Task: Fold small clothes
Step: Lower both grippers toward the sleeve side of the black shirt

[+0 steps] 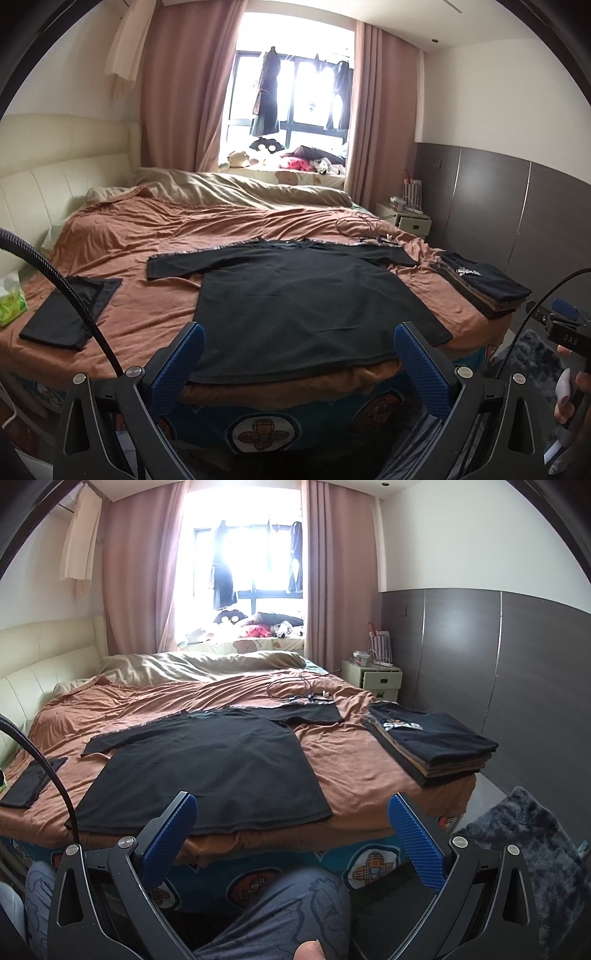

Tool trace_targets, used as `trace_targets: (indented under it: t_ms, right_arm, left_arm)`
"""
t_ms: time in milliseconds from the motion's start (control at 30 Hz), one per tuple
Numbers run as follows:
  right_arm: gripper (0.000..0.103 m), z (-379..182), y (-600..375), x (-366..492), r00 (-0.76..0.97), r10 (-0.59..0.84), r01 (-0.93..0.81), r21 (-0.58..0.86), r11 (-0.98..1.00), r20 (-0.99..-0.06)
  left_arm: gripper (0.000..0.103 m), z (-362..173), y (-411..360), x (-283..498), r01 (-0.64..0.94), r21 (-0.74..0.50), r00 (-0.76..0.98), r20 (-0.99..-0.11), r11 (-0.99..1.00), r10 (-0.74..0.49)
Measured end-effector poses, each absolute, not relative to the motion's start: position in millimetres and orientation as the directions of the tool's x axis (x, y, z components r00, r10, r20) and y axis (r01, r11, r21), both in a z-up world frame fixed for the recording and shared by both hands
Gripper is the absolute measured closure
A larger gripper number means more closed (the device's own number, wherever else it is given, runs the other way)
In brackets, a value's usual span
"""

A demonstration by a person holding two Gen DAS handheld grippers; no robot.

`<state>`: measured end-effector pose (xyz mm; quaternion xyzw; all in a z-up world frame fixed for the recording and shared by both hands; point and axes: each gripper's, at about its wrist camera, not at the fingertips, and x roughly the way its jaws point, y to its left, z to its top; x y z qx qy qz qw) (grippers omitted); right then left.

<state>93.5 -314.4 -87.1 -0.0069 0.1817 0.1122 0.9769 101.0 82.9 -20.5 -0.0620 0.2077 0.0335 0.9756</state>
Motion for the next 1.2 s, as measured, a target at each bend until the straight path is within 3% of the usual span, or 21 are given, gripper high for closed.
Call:
trace_targets:
  t_ms: [633,1000,1200]
  right_arm:
    - [0.0,-65.9,-247.4,213.0,0.843,0.334,-0.354,0.031,0.935,-0.423]
    - [0.0,-66.0,-212.4,283.0,0.787,0.428,-0.459,0.041,0.887,-0.444]
    - [0.0,-66.8,-185.3,328.5,0.743,0.482,-0.528,0.036,0.848,-0.464]
  left_arm:
    - [0.0,-30.0,173.9,209.8,-0.25,-0.122,0.843,-0.515,0.961,0.154]
    - [0.001,-26.2,238.4,258.2,-0.34,-0.097,0.812,-0.532,0.935,0.24]
    - [0.011,-30.2,279.4,288.1,-0.396,-0.088,0.781,-0.555,0.914,0.286]
